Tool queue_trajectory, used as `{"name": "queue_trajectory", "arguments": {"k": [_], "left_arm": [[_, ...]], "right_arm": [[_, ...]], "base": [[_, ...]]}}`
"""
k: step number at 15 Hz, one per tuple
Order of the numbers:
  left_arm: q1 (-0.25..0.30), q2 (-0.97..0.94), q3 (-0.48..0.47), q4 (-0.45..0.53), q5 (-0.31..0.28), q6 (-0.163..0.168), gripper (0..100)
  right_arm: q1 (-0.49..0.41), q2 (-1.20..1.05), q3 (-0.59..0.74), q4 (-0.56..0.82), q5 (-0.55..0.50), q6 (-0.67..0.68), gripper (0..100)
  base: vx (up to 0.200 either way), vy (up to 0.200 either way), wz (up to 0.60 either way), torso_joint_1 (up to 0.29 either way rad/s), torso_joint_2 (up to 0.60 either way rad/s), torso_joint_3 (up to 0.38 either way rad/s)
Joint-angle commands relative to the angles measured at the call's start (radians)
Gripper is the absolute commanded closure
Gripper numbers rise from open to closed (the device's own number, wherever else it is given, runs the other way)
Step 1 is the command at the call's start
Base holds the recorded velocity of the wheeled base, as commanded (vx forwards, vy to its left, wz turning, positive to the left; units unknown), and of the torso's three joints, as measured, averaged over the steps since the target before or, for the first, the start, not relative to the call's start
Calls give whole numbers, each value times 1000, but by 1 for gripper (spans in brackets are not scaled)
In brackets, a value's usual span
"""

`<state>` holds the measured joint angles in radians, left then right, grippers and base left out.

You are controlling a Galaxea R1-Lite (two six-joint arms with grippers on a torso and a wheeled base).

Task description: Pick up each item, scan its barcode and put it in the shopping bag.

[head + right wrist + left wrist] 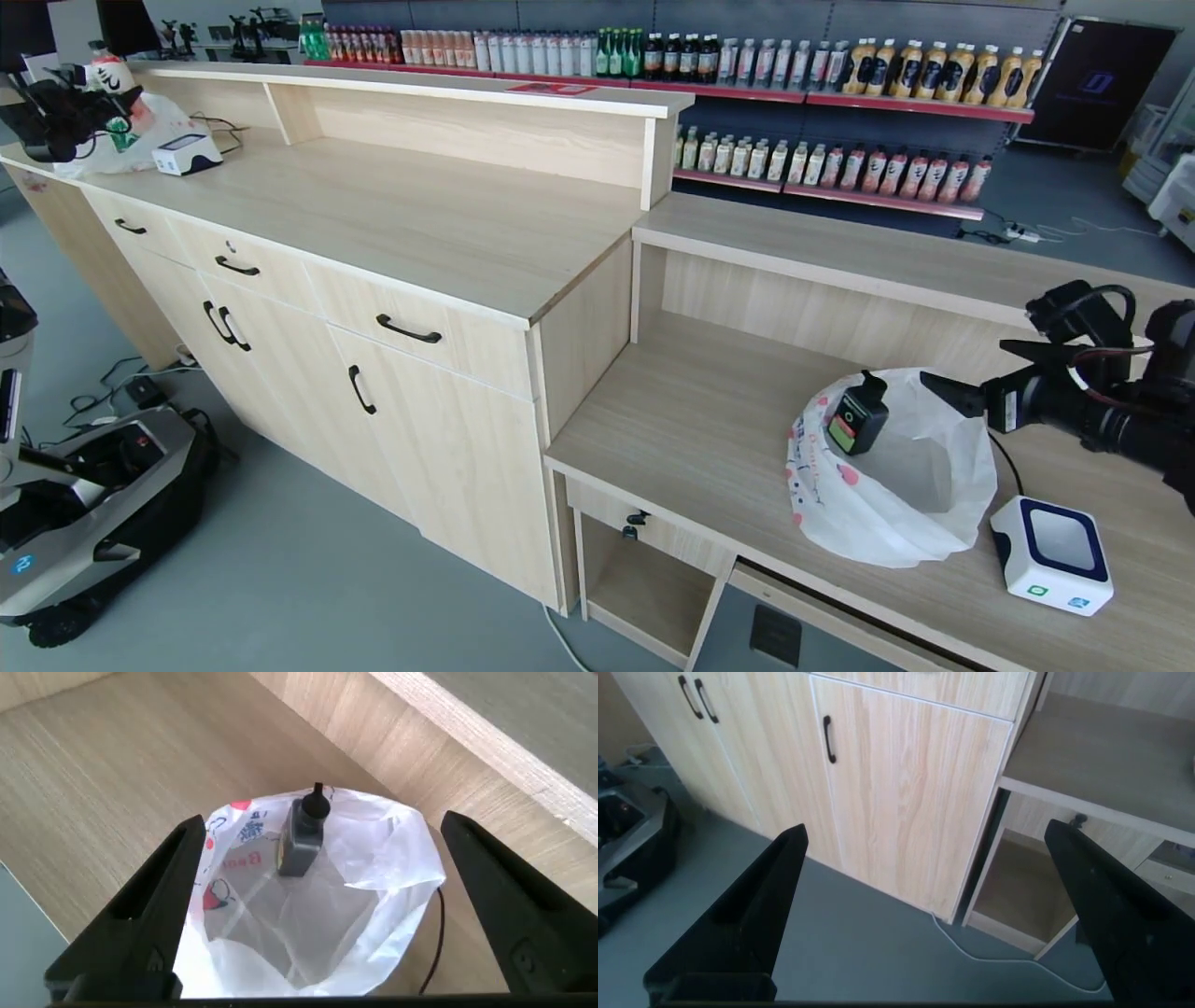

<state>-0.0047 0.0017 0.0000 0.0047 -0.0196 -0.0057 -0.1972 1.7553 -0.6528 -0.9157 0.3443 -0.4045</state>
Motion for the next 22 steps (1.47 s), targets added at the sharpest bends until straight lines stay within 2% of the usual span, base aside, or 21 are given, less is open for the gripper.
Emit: {"name": "queue_trajectory", "arguments": {"k": [1,2,4,5,6,8,9,10,11,12,13,14,16,19,22], "left_arm": [[0,0,0,0,0,0,0],[0,0,0,0,0,0,0],[0,0,0,0,0,0,0],[0,0,0,0,0,0,0],[0,0,0,0,0,0,0],[0,0,0,0,0,0,0],[0,0,0,0,0,0,0],[0,0,0,0,0,0,0],[0,0,0,0,0,0,0],[0,0,0,0,0,0,0],[0,0,0,0,0,0,0],[0,0,0,0,0,0,0],[0,0,0,0,0,0,0],[0,0,0,0,0,0,0],[0,0,0,0,0,0,0]], "right_arm": [[-82,-323,79,118,-7,-97,0],[-105,-346,42,161,-27,-93,0],[-117,-356,-16,221,-148,-51,0],[-119,-335,-103,307,-363,56,0],[-119,-318,-173,411,-488,119,0],[-139,-264,-312,614,-650,266,0],[-159,-231,-363,647,-683,326,0],[-172,-215,-378,646,-677,352,0],[-234,-162,-389,646,-608,381,0],[-248,-145,-390,640,-582,386,0],[-281,-79,-401,594,-485,432,0],[-291,-45,-427,578,-445,461,0],[-329,58,-542,591,-442,562,0],[-381,139,-611,689,-441,655,0],[-396,194,-691,772,-427,872,0]], "base": [[0,0,-600,2,-7,2],[0,0,-600,2,2,7],[0,0,-600,-5,0,10],[0,0,-600,7,7,-2],[0,0,-600,7,-2,7],[0,0,-600,0,2,5],[0,0,0,0,0,0],[0,0,0,0,0,0],[0,0,0,0,0,0],[0,0,0,0,0,0],[0,0,0,0,0,0],[0,0,0,0,0,0],[0,0,0,0,0,0],[0,0,0,0,0,0],[0,0,0,0,0,0]]}}
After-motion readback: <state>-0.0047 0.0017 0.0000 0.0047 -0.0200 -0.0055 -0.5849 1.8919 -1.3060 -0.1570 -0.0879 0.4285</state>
